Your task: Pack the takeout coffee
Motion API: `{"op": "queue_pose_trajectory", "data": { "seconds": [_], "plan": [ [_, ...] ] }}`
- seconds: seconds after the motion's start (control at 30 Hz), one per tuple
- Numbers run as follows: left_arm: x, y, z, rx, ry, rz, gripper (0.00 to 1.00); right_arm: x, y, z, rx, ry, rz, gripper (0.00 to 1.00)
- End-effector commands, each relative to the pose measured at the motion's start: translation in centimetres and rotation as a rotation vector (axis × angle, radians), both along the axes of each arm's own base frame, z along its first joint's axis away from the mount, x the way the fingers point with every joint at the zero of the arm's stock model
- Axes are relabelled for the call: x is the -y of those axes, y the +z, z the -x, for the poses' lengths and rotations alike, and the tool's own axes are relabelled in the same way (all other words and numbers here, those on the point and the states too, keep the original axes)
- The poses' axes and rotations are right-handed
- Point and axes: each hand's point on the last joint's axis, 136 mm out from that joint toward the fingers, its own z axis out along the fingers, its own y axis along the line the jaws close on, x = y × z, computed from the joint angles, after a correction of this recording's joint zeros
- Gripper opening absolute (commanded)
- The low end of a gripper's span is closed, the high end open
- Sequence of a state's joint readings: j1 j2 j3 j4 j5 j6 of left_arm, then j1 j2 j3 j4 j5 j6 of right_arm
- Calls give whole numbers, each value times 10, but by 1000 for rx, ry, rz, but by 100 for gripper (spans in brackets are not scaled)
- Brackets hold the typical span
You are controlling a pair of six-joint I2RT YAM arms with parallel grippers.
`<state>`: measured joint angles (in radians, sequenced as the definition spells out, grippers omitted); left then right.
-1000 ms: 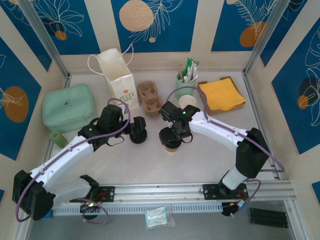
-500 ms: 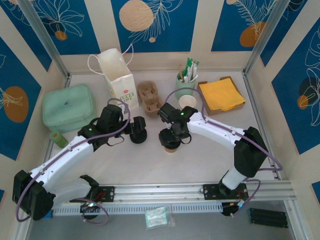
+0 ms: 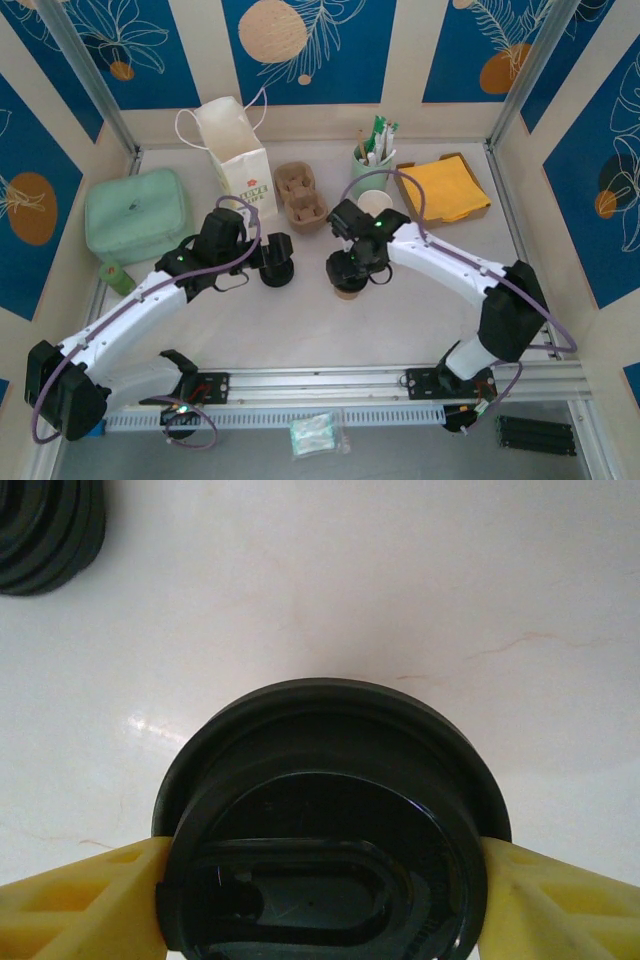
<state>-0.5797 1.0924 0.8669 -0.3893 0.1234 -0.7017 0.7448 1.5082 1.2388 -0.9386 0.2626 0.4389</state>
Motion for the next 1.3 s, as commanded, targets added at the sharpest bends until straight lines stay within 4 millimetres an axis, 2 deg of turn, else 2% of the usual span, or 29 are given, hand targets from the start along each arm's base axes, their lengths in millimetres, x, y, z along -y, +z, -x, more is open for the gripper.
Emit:
{"op": "queue_pose_trajectory", "data": {
  "seconds": [0.0, 0.2, 0.4, 0.53, 0.73, 0.9, 1.1, 1.27],
  "plan": [
    [12, 23, -3, 26, -34, 65, 99, 23, 12, -1, 14, -30, -10, 69],
    [42, 42, 0, 52, -113, 87, 100, 64, 26, -16, 36, -136, -60, 69],
    [94, 55, 7, 75, -223, 99, 99, 105, 38, -33, 65, -248, -96, 69],
    [132, 53, 12, 69, -291, 109, 99, 128, 39, -45, 73, -327, -105, 69],
    [172, 42, 18, 42, -349, 125, 99, 156, 32, -63, 72, -431, -77, 69],
    [187, 33, 21, 27, -375, 123, 99, 174, 23, -73, 60, -501, -67, 68],
    [191, 28, 22, 18, -379, 124, 99, 193, 6, -79, 25, -566, -47, 68],
    [191, 25, 23, 16, -379, 124, 99, 197, -7, -80, 2, -575, -17, 69]
  ]
}}
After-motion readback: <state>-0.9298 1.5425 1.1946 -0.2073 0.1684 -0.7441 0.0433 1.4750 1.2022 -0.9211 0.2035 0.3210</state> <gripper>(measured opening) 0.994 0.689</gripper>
